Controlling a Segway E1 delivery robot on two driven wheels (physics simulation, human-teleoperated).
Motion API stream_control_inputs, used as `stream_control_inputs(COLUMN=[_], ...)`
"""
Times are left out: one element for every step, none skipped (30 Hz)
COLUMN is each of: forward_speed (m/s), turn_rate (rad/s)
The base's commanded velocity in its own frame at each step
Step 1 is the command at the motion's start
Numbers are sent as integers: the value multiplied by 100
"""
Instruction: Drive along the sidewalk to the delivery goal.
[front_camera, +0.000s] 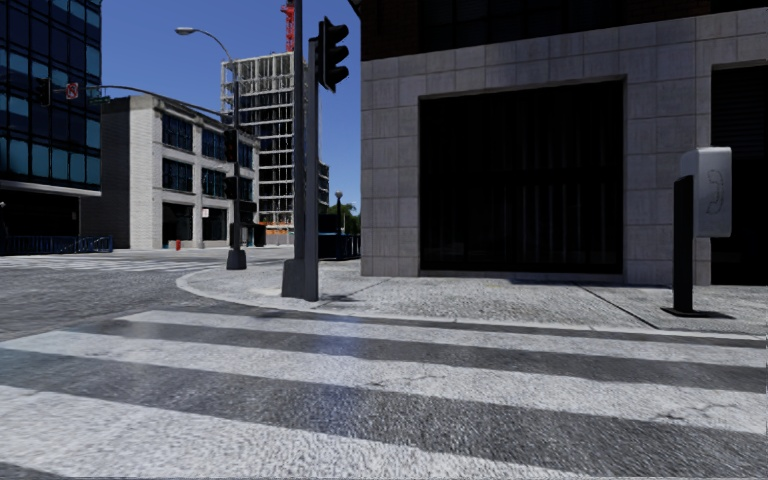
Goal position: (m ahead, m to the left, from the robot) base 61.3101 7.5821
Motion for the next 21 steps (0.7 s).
stream_control_inputs(forward_speed=[200,200,200,200,200,200,200,200,200,200,200,200,200,200,200,200,200,200,200,200,200], turn_rate=[0,0,0,0,0,0,0,0,0,0,0,0,0,0,0,0,0,0,0,0,0])
